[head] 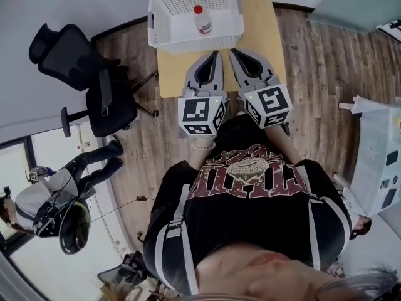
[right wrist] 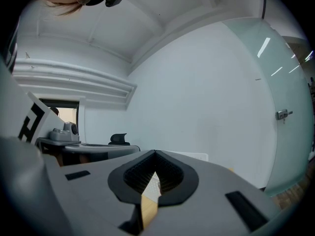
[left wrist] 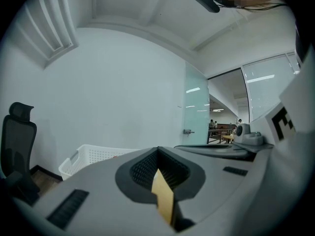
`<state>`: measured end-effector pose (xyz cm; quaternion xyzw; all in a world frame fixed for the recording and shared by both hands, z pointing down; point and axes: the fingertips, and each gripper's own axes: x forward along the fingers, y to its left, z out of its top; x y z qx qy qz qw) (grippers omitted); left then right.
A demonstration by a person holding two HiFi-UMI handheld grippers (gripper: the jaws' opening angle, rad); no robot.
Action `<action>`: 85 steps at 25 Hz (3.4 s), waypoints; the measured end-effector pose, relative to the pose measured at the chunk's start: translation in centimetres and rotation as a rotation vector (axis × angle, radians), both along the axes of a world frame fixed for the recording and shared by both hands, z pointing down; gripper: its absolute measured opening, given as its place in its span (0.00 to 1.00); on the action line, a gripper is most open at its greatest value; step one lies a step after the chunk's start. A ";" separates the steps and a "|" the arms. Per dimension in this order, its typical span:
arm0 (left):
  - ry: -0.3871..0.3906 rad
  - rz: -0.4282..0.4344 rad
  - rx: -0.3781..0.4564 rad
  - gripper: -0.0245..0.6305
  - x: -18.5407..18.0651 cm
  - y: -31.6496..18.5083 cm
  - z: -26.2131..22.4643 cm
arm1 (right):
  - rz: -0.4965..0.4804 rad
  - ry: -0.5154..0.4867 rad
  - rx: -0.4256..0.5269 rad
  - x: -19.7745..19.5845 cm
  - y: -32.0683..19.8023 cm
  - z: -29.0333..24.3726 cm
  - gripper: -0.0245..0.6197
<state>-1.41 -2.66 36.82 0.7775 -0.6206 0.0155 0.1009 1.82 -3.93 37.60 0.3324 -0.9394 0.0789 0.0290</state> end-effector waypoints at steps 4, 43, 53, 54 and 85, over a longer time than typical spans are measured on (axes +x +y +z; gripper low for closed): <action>0.003 0.022 -0.003 0.11 -1.7 -1.4 0.2 | 0.015 0.010 -0.002 -1.9 -1.3 0.2 0.06; 0.037 0.134 -0.063 0.11 -14.4 -10.4 3.7 | 0.133 0.114 -0.054 -14.1 -10.6 4.1 0.06; 0.041 0.081 -0.099 0.11 -13.9 -13.0 4.6 | 0.083 0.167 -0.090 -13.5 -13.8 5.5 0.06; 0.040 0.075 -0.102 0.11 -13.8 -13.3 4.7 | 0.077 0.171 -0.095 -13.5 -14.2 5.6 0.06; 0.075 -0.039 -0.183 0.11 -15.7 -16.2 7.5 | -0.074 0.347 -0.214 -14.9 -19.4 11.4 0.20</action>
